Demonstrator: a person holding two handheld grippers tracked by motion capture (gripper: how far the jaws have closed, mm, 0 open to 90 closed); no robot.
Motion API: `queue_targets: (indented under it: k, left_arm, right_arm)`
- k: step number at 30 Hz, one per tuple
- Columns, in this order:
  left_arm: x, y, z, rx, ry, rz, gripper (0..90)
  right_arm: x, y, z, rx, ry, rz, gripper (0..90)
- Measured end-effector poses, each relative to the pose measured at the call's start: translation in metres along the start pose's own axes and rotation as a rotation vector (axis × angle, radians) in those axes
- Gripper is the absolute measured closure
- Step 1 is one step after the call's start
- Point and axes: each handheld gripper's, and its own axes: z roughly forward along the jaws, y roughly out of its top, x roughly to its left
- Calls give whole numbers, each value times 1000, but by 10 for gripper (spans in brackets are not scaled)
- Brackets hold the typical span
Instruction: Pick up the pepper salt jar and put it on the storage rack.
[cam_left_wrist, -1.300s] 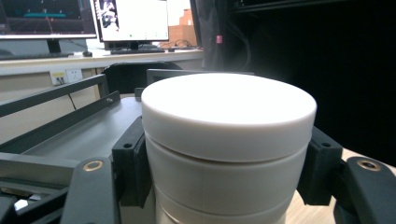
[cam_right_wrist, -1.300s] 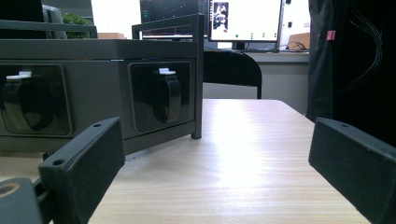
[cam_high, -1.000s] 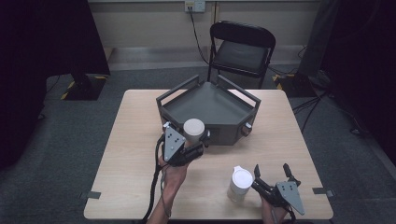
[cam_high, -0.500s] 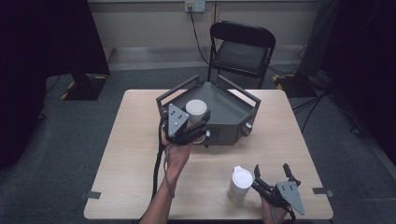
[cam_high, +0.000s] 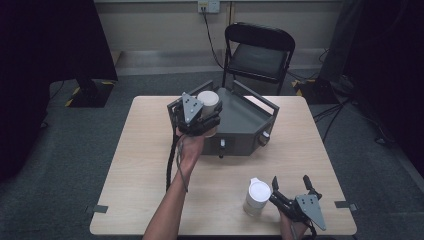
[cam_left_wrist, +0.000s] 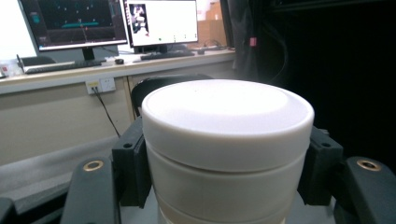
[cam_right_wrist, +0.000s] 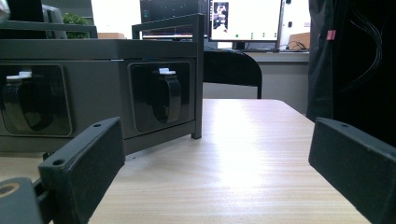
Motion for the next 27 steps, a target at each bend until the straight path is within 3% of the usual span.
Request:
queue_targets:
  k: [6, 27]
  left_arm:
    - [1, 6, 16, 17, 18, -4, 345]
    - [11, -4, 46, 110, 64, -61, 344]
  right_arm:
    - [0, 0, 0, 0, 1, 0, 22]
    - [0, 0, 0, 0, -1, 0, 22]
